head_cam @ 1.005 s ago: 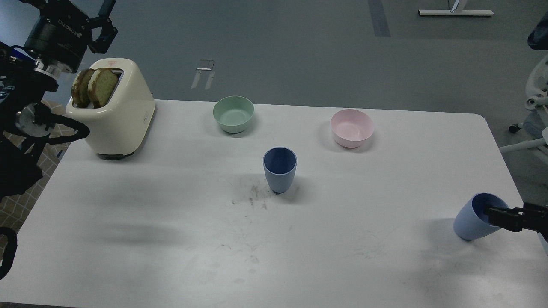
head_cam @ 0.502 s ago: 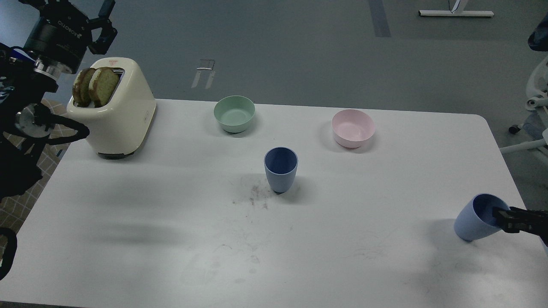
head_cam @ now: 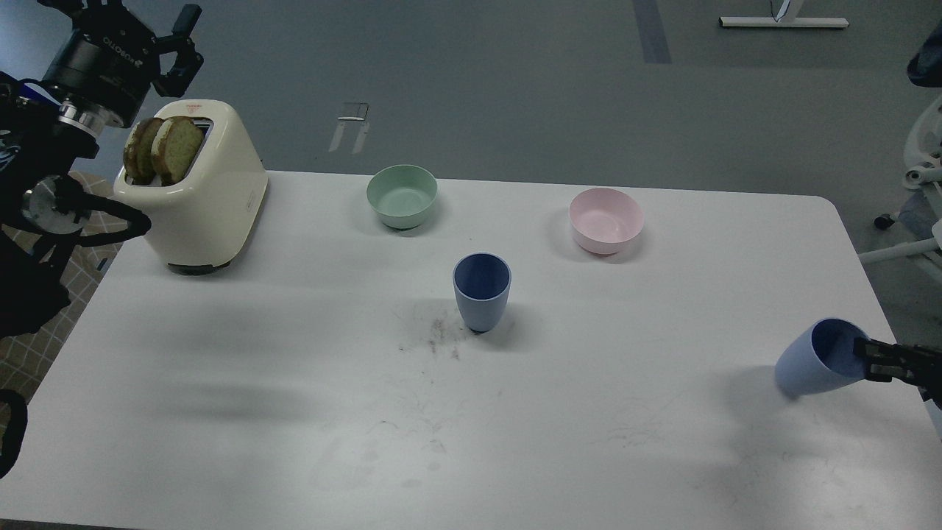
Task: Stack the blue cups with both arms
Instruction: 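Lift the blue cup and carry it above the centered cup, then lower the held cup into the centered blue cup and release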
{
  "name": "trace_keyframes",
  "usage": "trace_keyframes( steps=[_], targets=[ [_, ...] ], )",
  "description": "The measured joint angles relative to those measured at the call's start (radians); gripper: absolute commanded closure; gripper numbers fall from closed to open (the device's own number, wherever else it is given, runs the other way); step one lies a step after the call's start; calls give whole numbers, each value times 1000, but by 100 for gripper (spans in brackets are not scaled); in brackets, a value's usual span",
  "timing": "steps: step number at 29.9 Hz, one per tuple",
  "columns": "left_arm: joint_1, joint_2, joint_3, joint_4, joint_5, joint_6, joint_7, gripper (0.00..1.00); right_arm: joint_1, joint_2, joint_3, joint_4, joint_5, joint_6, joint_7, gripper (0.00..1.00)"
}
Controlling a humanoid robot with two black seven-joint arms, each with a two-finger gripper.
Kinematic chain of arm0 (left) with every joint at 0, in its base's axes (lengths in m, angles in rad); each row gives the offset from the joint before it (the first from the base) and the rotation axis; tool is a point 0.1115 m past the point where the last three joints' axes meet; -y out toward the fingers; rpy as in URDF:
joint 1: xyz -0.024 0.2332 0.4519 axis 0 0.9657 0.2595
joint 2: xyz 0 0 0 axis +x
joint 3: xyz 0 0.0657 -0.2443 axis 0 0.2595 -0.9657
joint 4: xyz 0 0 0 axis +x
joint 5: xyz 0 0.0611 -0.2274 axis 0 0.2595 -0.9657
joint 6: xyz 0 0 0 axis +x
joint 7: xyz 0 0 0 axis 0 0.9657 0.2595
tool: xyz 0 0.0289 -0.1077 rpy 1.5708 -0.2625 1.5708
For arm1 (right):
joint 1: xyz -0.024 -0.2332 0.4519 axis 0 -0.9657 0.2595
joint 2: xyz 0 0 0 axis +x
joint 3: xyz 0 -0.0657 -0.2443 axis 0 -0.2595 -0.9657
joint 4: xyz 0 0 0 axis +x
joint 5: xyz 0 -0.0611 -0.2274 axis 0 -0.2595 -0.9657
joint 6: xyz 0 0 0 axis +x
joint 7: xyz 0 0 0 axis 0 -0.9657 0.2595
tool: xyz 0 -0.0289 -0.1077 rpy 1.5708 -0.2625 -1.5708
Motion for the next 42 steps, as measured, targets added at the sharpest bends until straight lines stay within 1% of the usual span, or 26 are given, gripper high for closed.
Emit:
trace_keyframes(
  steps=[4,8,12,15,17,21,26,28,34,42],
  targets=[
    [-1,-3,0,0,0,0,1,2,65,29,98,18,11,0,3,100],
    [1,-4,-2,-4,0,0,1,2,203,56,111,46,59,0,-1,100],
    [4,-4,-3,-5,0,0,0,2,380,186,71,68,82,0,-26,100],
    [5,-4,-5,-5,0,0,-1,2,536,289,-30,69,84,0,-73,100],
    [6,-7,-9,-5,0,0,-2,2,632,353,-131,66,84,0,-98,100],
    [6,-14,-13,-5,-2,0,-3,2,771,462,-338,62,82,0,-125,100],
    [6,-16,-14,-4,-5,0,-3,2,855,577,-511,36,76,0,-171,100],
    [7,-17,-14,-5,-5,0,-3,2,881,602,-566,8,76,0,-179,100],
    [8,-19,-11,-5,-5,0,-2,2,928,639,-679,-72,76,0,-182,100],
    [8,-19,-7,-5,-5,0,-2,2,953,639,-731,-79,80,0,-182,100]
  ],
)
